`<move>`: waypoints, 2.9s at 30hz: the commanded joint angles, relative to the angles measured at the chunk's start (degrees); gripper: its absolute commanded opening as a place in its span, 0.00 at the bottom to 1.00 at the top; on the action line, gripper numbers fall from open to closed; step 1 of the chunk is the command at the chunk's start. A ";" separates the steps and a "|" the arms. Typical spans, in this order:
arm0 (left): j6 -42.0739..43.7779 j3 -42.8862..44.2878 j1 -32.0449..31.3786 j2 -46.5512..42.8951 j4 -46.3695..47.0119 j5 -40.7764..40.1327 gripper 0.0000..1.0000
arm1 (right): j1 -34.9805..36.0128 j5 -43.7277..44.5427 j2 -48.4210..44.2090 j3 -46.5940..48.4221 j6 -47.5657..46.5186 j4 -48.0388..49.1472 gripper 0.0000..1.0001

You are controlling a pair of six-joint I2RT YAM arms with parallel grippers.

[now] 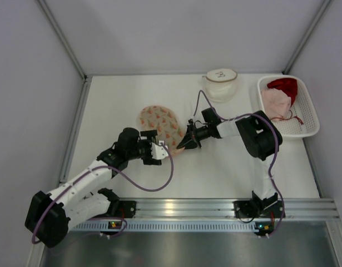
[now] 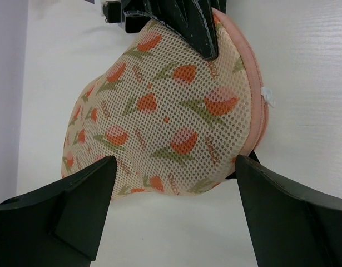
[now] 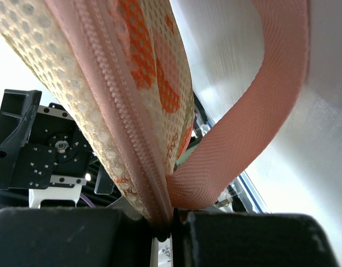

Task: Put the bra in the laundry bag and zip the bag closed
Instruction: Adjust the bra in the laundry bag.

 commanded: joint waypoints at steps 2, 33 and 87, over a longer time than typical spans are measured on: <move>2.37 -0.85 0.19 -1.89 1.64 3.08 0.93 | -0.33 -2.61 -2.48 -0.83 2.49 2.50 0.00; 0.35 0.90 0.19 7.51 10.34 3.17 0.91 | 2.22 -4.63 -2.48 -2.15 10.04 12.07 0.00; 11.49 2.04 -5.88 -17.10 -25.60 11.69 0.61 | 3.36 -5.42 1.21 0.48 6.28 8.39 0.00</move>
